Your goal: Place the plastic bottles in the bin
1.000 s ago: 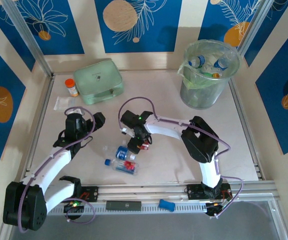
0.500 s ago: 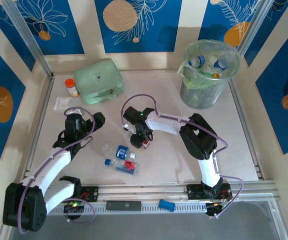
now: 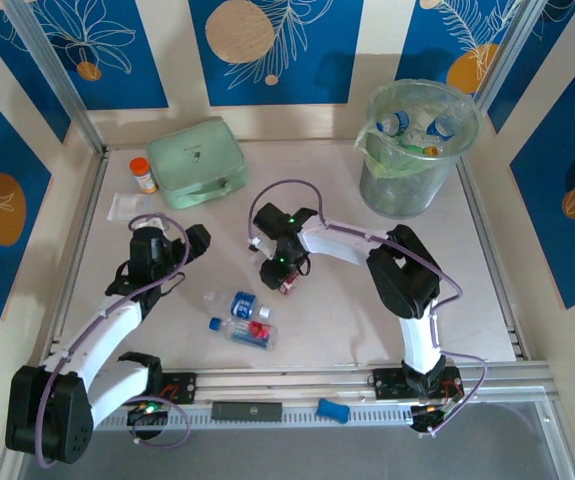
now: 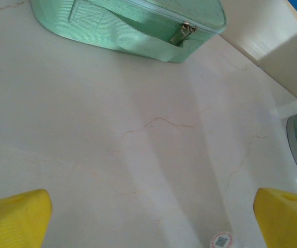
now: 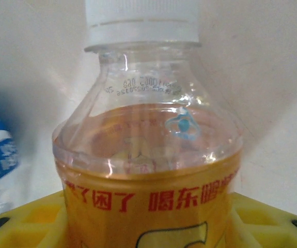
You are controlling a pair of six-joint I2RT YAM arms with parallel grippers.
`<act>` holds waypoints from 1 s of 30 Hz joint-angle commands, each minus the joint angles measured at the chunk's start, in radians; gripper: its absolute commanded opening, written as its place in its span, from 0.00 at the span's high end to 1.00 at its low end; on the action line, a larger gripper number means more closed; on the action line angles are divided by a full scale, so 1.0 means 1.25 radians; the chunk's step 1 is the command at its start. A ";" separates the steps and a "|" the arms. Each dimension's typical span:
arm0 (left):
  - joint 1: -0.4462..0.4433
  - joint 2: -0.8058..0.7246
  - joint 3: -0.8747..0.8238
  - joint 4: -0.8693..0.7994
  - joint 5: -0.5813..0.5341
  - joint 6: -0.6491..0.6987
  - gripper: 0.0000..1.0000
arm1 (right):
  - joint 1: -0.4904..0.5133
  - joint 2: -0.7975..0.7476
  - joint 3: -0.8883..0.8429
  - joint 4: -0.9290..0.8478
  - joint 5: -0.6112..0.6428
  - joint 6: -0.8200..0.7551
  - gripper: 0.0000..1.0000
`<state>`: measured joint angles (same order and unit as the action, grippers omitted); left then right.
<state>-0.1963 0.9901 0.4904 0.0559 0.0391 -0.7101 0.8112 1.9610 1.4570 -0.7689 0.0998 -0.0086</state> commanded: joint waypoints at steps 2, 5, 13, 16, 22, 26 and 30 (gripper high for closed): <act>0.011 0.005 -0.003 0.049 0.060 -0.006 0.00 | -0.047 -0.101 0.008 0.029 -0.122 0.066 0.55; 0.009 0.010 -0.005 0.090 0.103 -0.023 0.00 | -0.091 -0.157 0.003 0.061 -0.191 0.117 0.55; -0.014 0.006 0.020 0.131 0.178 -0.025 0.00 | -0.241 -0.308 -0.002 0.185 -0.286 0.276 0.56; -0.037 0.015 0.024 0.136 0.182 -0.016 0.00 | -0.317 -0.350 0.013 0.219 -0.289 0.338 0.57; -0.106 0.080 0.053 0.155 0.193 0.009 0.00 | -0.447 -0.408 0.054 0.254 -0.228 0.401 0.58; -0.167 0.134 0.084 0.161 0.191 0.029 0.00 | -0.523 -0.414 0.117 0.235 -0.191 0.421 0.58; -0.219 0.197 0.118 0.164 0.191 0.055 0.00 | -0.597 -0.412 0.151 0.286 -0.172 0.454 0.58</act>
<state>-0.4416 1.2003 0.5930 0.2298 0.2588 -0.6853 0.1070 1.4696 1.6066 -0.4606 -0.1493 0.5102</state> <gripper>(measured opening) 0.996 0.517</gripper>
